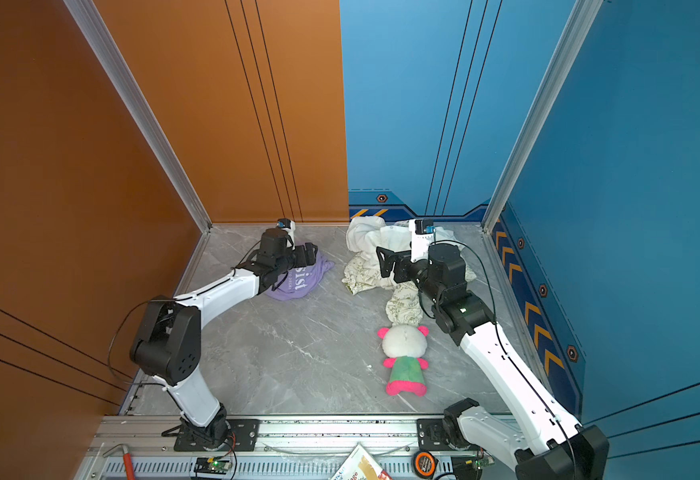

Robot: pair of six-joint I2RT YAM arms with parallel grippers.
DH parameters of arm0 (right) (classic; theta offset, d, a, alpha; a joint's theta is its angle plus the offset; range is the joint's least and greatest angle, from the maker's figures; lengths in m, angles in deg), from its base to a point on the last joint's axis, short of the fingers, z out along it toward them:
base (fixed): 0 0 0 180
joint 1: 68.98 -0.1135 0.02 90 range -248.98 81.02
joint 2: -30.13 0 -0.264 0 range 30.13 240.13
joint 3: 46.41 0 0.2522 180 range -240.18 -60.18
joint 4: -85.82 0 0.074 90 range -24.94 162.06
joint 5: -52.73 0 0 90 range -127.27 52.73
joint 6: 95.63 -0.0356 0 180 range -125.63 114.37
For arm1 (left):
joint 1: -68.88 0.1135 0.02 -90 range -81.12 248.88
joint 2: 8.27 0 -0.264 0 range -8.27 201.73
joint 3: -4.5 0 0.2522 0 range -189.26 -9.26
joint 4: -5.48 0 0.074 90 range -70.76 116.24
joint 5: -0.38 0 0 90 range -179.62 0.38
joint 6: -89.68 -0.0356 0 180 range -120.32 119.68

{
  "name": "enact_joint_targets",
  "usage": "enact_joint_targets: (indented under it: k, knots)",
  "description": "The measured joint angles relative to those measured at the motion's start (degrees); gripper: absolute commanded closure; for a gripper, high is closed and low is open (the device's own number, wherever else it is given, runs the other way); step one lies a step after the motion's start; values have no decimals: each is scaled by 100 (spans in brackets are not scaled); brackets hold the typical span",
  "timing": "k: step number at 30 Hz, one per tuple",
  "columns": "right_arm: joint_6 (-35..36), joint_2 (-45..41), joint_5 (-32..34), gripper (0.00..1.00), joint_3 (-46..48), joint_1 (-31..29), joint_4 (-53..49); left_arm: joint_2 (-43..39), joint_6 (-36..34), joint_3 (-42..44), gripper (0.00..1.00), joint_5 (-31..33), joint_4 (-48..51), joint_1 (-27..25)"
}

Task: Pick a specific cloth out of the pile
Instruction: 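Grasp the lavender t-shirt with the left gripper and lift it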

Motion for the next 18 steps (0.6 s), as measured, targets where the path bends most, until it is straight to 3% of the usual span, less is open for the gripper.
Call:
enact_joint_targets:
  k: [8, 13, 18]
  knots:
    - [-9, -46, -52, 0, 181, 280, 4, 581, -293, -535, 97, 734, 824, 22]
    - [-157, -33, -118, 0, 306, 400, 162, 323, -573, -603, 100, 973, 1019, 363]
    - [-435, 50, -144, 0, 396, 487, 498, -275, -990, -1237, 100, 1239, 1113, 822]
